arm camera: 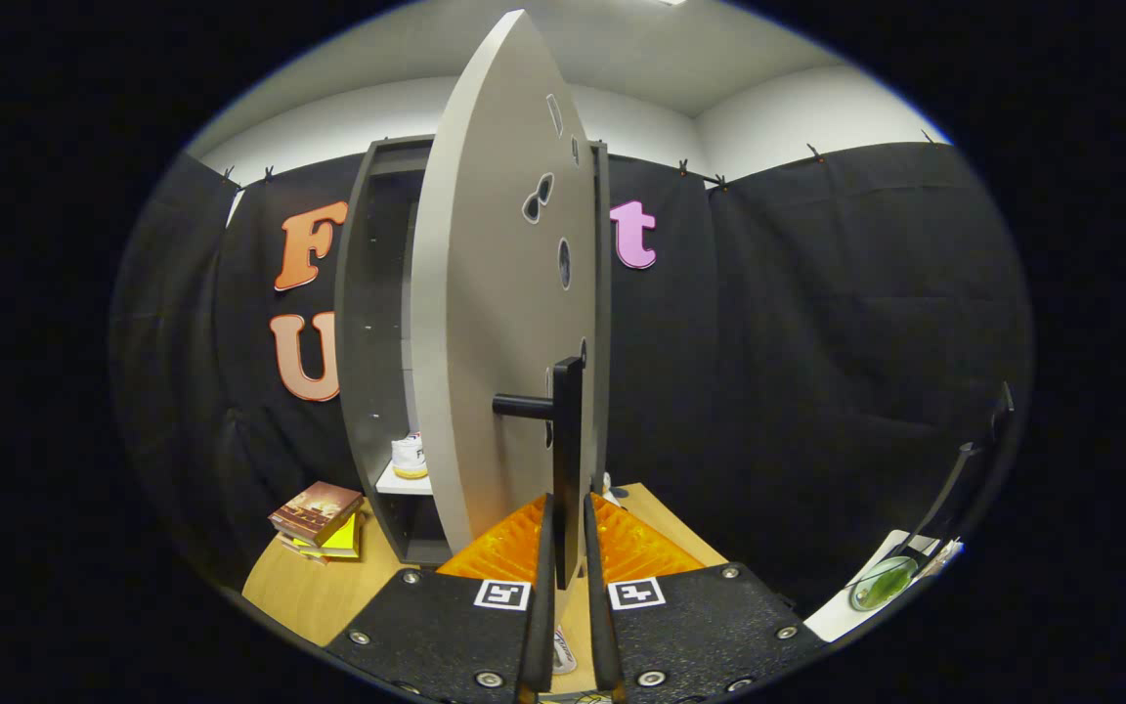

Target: Open the shoe cabinet door, grab the shoes and put them into the shoe cabinet, then close the shoe cabinet door.

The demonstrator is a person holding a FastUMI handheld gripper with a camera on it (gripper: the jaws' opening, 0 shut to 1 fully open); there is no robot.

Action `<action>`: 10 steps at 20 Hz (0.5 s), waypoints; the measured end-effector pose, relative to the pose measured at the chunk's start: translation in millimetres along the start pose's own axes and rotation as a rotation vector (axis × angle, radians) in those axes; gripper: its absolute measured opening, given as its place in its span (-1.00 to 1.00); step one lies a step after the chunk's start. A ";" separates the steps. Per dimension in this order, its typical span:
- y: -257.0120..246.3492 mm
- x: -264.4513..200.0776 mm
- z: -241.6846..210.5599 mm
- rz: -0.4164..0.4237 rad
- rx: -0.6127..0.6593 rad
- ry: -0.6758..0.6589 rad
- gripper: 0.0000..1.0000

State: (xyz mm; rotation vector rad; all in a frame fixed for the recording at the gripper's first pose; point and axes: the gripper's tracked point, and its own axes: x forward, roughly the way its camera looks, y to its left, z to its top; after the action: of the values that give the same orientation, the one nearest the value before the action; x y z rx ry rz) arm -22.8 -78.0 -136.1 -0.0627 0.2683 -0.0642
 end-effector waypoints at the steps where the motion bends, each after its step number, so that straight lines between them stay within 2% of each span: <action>1: -11.3 -2.7 -0.4 -0.021 -0.004 -0.001 -0.70; 10: -106.3 -3.3 -10.5 -0.222 0.023 0.001 -0.76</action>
State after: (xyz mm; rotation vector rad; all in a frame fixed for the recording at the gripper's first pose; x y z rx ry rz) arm -34.7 -184.2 -137.9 -0.0699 0.2604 -0.2879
